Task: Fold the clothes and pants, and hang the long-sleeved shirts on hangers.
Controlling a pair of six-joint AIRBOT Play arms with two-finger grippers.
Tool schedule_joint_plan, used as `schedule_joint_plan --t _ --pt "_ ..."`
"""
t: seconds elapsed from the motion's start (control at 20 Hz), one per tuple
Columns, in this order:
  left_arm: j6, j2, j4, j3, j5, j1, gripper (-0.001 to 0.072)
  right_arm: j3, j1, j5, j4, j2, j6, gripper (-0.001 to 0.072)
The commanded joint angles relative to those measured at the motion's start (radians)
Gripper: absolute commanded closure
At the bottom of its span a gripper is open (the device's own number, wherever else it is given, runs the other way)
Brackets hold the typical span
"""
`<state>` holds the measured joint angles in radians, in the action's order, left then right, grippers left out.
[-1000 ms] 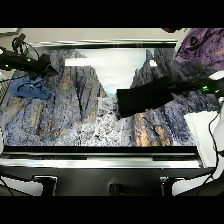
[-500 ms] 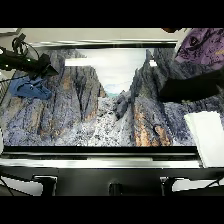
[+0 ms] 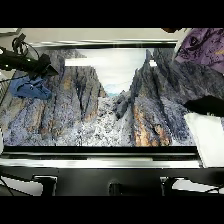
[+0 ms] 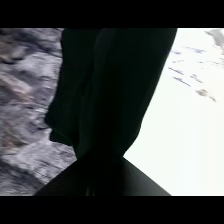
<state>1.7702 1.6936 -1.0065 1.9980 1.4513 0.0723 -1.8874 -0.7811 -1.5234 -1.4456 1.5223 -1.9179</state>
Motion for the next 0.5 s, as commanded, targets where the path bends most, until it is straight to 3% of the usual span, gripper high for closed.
schedule_joint_plan --t 0.0,0.1,0.45 --pt "0.0 0.0 0.0 0.0 0.0 0.001 0.0688 0.014 -0.008 -0.149 -0.133 -0.016 -0.02 0.0684" --pt "-0.001 0.001 0.0 0.0 0.0 0.001 0.0688 0.069 -0.008 -0.183 -0.195 -0.034 -0.011 0.0684" --pt "-0.019 0.001 0.0 -0.001 0.0 0.001 0.0688 0.496 -0.008 -0.072 -0.364 -0.182 -0.021 0.0683"
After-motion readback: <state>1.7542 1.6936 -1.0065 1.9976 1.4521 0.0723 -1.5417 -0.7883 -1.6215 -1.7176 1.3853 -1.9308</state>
